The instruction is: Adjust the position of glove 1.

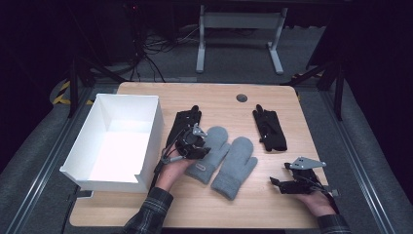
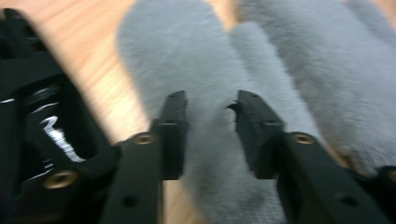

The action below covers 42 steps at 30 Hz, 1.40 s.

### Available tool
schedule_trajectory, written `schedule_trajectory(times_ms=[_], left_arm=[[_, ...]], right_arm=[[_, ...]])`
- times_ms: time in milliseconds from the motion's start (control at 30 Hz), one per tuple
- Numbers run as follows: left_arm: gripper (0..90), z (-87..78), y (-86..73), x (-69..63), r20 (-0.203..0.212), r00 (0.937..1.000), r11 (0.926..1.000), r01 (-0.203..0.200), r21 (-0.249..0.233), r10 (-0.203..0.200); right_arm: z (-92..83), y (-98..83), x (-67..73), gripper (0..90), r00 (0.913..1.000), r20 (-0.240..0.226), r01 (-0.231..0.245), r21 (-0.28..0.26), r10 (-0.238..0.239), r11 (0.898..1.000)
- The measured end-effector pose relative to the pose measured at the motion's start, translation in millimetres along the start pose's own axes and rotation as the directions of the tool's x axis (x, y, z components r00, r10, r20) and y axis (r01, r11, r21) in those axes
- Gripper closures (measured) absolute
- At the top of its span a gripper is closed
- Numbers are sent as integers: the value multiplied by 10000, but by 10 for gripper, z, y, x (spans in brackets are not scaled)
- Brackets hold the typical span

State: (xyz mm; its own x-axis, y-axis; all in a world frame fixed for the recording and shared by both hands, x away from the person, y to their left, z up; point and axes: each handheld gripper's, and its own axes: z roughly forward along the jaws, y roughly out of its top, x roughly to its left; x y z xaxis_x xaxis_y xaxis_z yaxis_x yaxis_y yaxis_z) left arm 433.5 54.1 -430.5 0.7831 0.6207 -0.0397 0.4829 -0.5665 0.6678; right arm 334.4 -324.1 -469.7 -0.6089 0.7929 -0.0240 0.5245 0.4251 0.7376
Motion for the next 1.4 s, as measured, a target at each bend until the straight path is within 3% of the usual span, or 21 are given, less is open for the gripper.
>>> schedule_trajectory(times_ms=[167,367,500,700,867,967,1200,1400], left_arm=[[522,94,-47,5,49,9998,9994,167,296,-169],[772,153,-84,27,447,9989,9993,115,359,-131],[834,146,-90,62,671,9973,9992,286,287,-305],[852,34,-78,112,1029,9907,9958,907,-105,-892],[853,-49,-54,125,1234,9866,9931,1119,-356,-1068],[853,-123,-33,127,1500,9808,9892,1344,-593,-1242],[855,-259,18,123,1886,9715,9829,1621,-869,-1435],[856,-378,120,84,2114,9683,9819,1577,-1052,-1329]], right_arm=[[0,0,0,166,10000,-1,3,-2,-3,10000],[0,0,0,165,10000,0,2,-1,-2,10000],[0,0,0,165,10000,1,2,0,-2,10000],[0,0,0,165,10000,0,0,0,0,10000],[0,0,0,165,10000,0,-3,-2,3,10000],[0,0,0,165,10000,-2,3,-1,-3,10000],[0,0,-1,165,10000,1,-1,-4,1,10000],[0,0,0,165,10000,1,0,1,0,10000]])
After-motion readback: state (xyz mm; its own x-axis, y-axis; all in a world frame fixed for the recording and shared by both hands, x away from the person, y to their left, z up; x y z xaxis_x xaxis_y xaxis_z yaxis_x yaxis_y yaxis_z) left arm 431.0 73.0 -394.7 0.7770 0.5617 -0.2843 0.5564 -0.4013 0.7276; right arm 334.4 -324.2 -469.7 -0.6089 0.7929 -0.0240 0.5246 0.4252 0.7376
